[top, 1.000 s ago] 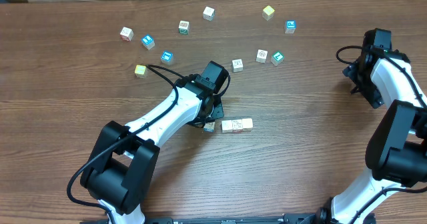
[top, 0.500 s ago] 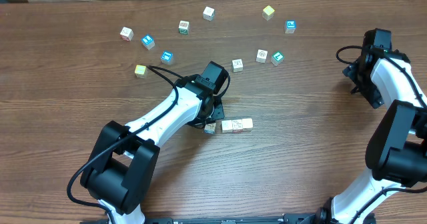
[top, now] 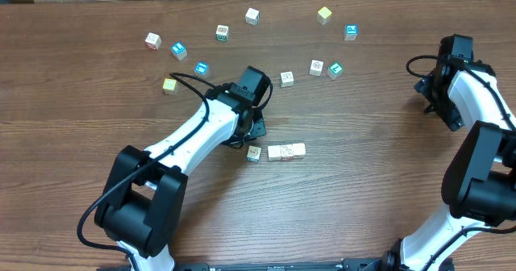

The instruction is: Form a horizontal line

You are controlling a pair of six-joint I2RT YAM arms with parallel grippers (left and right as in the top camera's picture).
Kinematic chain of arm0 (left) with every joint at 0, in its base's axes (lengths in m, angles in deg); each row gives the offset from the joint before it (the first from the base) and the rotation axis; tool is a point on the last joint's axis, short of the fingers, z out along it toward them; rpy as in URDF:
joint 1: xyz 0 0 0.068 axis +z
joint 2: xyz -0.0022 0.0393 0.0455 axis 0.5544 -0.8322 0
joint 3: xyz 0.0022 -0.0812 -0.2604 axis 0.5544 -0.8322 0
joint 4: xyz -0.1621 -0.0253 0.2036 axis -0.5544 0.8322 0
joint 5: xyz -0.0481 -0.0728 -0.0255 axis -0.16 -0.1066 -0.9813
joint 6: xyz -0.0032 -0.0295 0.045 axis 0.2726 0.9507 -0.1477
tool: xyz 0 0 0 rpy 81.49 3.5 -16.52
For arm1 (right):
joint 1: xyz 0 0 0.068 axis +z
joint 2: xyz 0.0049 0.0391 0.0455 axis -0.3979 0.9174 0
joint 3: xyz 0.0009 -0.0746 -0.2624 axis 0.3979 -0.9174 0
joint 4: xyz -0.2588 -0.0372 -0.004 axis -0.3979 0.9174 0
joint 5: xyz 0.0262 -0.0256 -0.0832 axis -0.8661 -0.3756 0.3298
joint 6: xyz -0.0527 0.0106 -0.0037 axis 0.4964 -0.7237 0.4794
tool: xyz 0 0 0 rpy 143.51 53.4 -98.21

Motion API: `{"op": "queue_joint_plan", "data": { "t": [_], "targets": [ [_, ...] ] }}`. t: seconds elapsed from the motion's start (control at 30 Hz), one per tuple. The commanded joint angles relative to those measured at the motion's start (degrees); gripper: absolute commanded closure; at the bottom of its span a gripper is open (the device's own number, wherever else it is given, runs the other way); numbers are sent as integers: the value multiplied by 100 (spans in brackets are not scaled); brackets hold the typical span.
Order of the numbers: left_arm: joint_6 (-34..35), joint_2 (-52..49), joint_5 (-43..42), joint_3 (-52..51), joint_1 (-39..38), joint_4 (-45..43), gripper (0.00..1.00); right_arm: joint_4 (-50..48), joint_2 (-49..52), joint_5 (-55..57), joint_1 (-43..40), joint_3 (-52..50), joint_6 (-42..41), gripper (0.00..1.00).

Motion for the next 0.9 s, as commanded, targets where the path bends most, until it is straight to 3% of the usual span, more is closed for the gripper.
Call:
{"op": "queue_joint_plan", "data": {
  "t": [0.0,0.23,0.87],
  "targets": [
    [-184,-7,422,94,61,205,96,-15,81,61,4,116,7,0],
    [-177,-13,195,11,37,588,96,-13,81,61,4,114,7,0],
    [520,-13,-435,-330,-251,348,93,-15,81,61,4,116,7,0]
  ]
}}
